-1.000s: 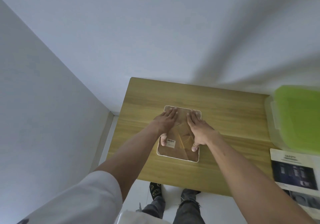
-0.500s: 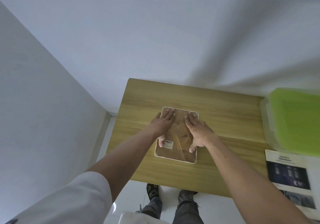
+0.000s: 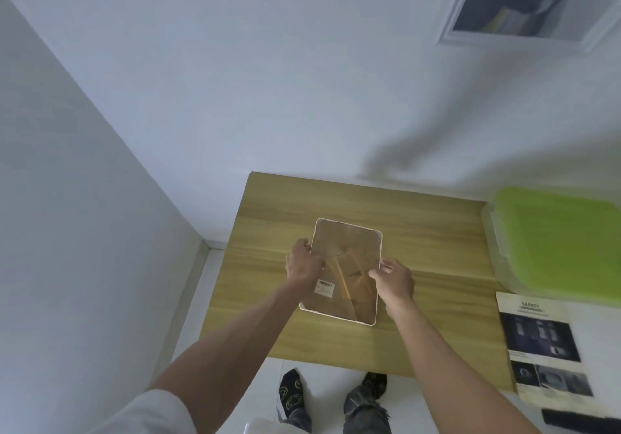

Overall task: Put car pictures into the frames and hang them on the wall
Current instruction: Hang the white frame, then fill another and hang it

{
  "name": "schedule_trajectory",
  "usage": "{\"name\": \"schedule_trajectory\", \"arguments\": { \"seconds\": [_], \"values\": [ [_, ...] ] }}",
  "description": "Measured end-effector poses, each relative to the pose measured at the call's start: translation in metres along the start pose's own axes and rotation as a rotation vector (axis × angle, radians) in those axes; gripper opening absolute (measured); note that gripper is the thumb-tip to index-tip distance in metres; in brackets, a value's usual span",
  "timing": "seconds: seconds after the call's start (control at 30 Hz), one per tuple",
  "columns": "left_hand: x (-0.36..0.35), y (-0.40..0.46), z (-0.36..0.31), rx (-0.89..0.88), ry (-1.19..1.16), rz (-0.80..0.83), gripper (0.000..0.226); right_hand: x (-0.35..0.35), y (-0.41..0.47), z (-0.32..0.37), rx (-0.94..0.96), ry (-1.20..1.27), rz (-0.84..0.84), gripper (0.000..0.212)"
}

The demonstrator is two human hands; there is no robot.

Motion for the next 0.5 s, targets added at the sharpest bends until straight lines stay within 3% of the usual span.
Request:
{"name": "schedule_trajectory", "arguments": {
  "seconds": [0.1,0.23,0.3,0.5],
  "values": [
    [0.000,-0.001,-0.005,0.041,-0.115,0.003,0.072,0.020,-0.006,0.004,0.036,0.039,-0.054,0.035],
    [-0.018,-0.003,-0.020,0.038,-0.126,0.222,0.036,0.054,-0.011,0.009,0.094,0.038,-0.085,0.036],
    [-0.025,-0.016,-0.039,0.004,-0.192,0.287,0.030,0.073,-0.015,0.011,0.124,-0.013,-0.059,0.035],
    [-0.053,-0.072,-0.102,-0.256,-0.126,0.205,0.028,0.129,-0.024,0.046,0.317,-0.086,-0.038,0.035]
  ]
}}
Point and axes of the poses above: each hand's wrist, its own y-axis towards the middle knuckle, its own x-axis out of the back of the hand, z = x × y, the point moved 5 cm from there along y, towards the middle knuckle, and after that the axes turned 11 degrees about -y, right-handed, at the moved point
